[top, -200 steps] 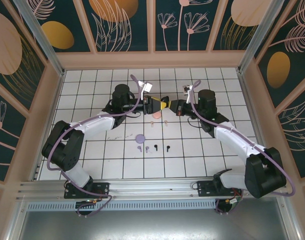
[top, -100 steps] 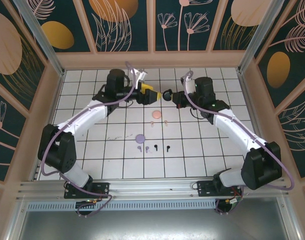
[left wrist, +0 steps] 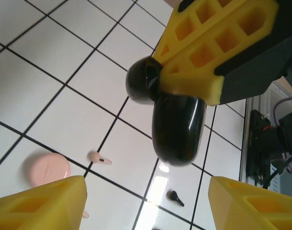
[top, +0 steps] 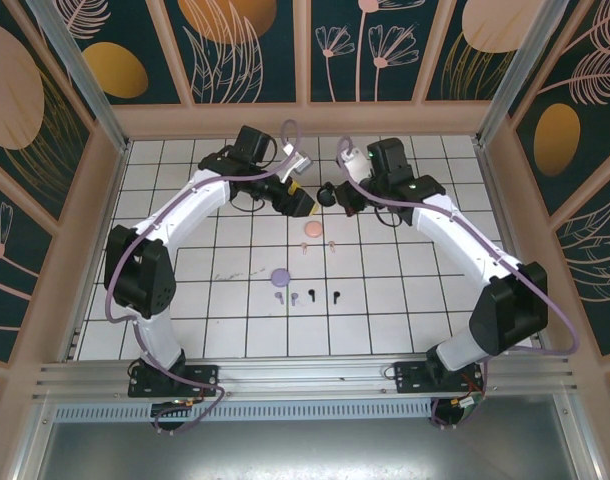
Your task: Insert the wireless bluetooth earbuds into the charging case
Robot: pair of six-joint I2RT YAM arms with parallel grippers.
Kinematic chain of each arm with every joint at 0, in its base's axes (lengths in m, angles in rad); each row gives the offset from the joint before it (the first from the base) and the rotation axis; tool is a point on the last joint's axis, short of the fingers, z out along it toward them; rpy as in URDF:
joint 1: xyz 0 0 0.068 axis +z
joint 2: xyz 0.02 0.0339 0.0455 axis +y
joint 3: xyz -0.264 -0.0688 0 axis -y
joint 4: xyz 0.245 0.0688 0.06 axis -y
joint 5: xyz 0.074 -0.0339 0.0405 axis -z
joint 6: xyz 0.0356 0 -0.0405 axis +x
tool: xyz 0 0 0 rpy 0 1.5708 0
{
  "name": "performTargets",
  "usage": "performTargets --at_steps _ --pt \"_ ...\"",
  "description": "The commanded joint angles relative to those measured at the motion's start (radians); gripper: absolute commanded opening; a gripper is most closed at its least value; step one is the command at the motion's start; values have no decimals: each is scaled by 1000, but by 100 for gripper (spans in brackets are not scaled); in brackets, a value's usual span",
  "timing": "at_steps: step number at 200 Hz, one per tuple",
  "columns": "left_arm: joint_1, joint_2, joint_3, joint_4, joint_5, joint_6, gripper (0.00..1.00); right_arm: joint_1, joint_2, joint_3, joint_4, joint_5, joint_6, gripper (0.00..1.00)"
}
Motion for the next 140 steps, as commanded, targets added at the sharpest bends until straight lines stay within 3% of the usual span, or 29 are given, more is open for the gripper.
performTargets --at_steps 1,140 --pt "-1 -8 45 -80 65 65 68 26 17 48 -58 31 -46 0" --pt "0 17 14 0 141 29 60 59 31 71 -44 18 -30 0"
